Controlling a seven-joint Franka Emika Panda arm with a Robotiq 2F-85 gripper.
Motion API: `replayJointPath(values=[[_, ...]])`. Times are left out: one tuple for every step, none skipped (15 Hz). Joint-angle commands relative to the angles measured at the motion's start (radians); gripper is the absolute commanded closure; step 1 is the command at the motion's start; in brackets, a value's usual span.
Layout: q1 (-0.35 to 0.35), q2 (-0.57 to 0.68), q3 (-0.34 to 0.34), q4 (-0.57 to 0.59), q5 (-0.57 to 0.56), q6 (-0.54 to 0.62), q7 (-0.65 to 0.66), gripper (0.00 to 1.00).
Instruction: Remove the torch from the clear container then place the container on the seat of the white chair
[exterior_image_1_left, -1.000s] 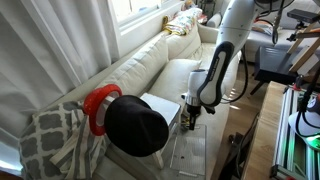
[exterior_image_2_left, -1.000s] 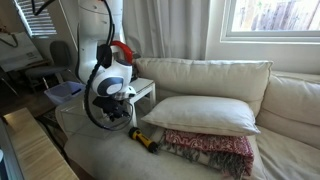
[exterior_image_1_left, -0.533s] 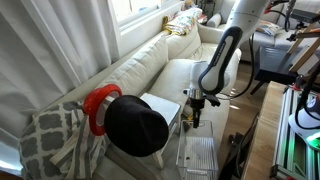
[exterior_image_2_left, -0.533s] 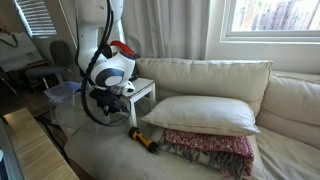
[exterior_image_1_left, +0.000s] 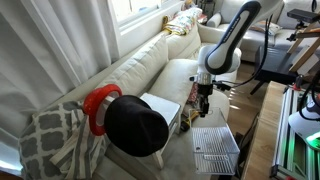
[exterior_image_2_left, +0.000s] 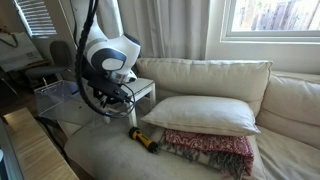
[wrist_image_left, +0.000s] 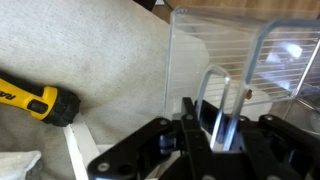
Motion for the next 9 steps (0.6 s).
replayJointPath(values=[[0.017,-0.033,-0.009,-0.006,0.059,-0.004,-0.045,0.89],[0.023,-0.037,-0.015,-0.004,0.065,-0.003,-0.049,0.89],[0.031,-0.035,-0.021,-0.001,0.066,-0.003,-0.049,0.89],[0.037,-0.031,-0.023,0.002,0.067,-0.002,-0.048,0.89],[0.044,-0.03,-0.025,0.002,0.067,-0.001,-0.048,0.97],[0.043,-0.024,-0.024,0.014,0.077,0.012,-0.047,0.97],[0.015,-0.026,0.001,0.017,0.097,0.006,-0.066,0.97],[-0.004,-0.066,0.012,0.006,0.1,0.016,-0.08,0.97],[-0.027,-0.089,0.025,0.003,0.113,0.014,-0.099,0.97]])
